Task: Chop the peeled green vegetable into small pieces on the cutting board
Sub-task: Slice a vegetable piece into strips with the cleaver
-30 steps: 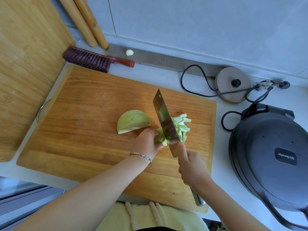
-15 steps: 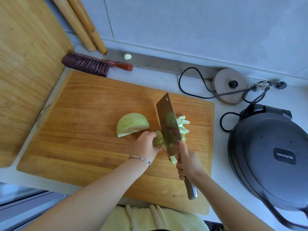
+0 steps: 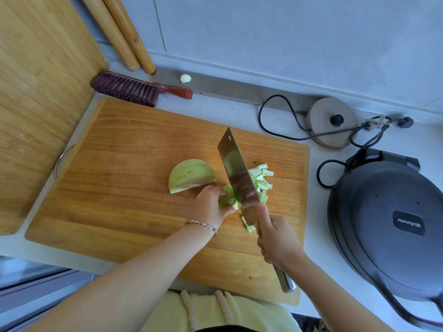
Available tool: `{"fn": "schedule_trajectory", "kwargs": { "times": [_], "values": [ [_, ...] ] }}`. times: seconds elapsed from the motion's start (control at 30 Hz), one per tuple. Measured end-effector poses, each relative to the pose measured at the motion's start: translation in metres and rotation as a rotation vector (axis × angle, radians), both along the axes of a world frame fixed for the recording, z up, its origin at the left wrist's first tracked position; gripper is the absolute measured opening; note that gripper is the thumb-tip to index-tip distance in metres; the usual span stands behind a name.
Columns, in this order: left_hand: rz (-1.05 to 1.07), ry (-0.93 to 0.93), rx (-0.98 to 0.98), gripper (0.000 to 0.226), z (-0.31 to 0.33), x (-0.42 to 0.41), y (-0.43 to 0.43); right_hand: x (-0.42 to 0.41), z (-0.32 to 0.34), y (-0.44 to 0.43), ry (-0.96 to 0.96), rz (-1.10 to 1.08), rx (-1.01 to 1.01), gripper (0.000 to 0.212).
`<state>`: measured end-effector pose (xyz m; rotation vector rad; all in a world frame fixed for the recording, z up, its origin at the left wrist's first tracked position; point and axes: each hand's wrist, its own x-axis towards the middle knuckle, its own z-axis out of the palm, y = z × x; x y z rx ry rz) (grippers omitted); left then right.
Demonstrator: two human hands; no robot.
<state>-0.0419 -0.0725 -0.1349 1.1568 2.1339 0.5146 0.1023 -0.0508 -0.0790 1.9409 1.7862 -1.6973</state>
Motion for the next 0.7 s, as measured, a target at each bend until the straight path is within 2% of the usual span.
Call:
{"fn": "schedule_trajectory", "kwargs": {
  "times": [0.37, 0.57, 0.7],
  "values": [
    [-0.005, 0.006, 0.006, 0.04, 0.0, 0.001, -0.001, -0.015, -0.033, -0.007, -0.1, 0.041, 0.031, 0.054],
    [-0.058, -0.037, 0.027, 0.044, -0.002, -0.004, -0.006, -0.005, -0.025, 0.002, 0.057, -0.12, -0.116, 0.054],
    [-0.037, -0.044, 0.018, 0.043, -0.003, -0.005, -0.007, 0.0, -0.012, 0.002, 0.103, -0.12, -0.123, 0.054]
  ]
}}
